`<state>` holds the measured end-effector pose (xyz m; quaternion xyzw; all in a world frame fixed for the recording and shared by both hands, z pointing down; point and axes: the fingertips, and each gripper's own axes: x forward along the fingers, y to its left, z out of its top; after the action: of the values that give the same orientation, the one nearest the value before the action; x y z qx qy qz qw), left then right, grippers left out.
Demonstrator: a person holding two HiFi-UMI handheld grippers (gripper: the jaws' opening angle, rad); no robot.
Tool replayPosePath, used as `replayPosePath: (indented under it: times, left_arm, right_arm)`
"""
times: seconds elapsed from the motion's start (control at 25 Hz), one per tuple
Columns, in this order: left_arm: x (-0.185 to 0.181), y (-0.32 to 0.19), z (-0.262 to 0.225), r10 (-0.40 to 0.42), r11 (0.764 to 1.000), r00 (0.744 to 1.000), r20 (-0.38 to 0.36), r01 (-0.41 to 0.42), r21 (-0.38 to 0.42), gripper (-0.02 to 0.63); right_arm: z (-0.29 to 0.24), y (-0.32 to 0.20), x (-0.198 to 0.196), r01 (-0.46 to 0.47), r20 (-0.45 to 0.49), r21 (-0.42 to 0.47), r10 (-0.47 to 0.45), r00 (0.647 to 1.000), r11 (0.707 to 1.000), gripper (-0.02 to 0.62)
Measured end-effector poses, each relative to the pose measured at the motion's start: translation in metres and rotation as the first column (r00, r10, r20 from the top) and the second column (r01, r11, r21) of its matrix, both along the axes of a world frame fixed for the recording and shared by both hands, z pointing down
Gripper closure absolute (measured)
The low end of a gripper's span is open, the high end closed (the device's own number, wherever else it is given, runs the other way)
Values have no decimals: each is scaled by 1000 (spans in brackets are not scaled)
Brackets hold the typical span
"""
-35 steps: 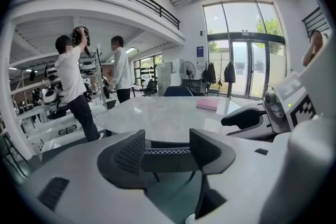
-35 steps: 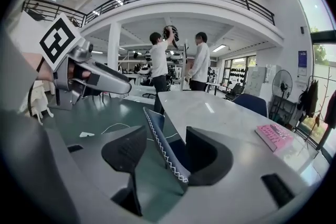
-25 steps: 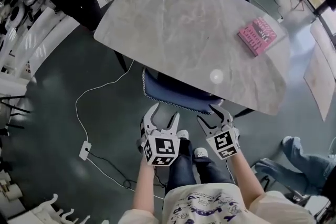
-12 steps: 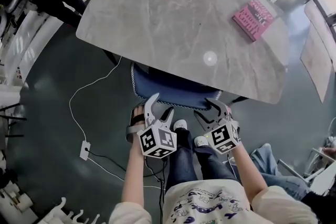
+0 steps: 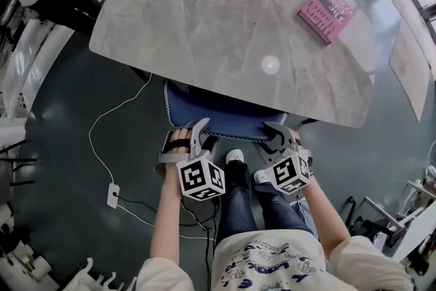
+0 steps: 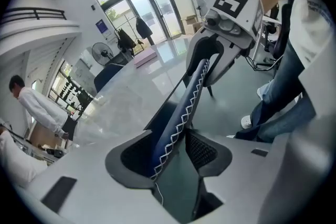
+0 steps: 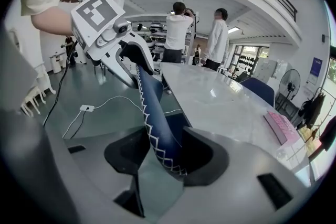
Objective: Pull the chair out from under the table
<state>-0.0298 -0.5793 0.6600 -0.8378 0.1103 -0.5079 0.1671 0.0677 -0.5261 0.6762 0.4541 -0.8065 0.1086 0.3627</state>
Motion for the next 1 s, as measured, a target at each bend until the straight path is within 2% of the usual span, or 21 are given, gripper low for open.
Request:
replayPosePath:
  times: [0.2,0.52,1.0]
  left_arm:
    - [-1,0,0,46,999,998,30,-47,2,432]
    - [-4,8,2,119,993,988,98,-116,-34,479]
    - [-3,50,7,91,994,990,110,-83,-74,490]
  right_arm:
    - [0,-1,-2,17,1,13,-17,1000,1000,436]
    - [2,5,-4,35,21,-24,-34,999,999,477]
    - [7,35,2,88,29,-73,-86,996,993,479]
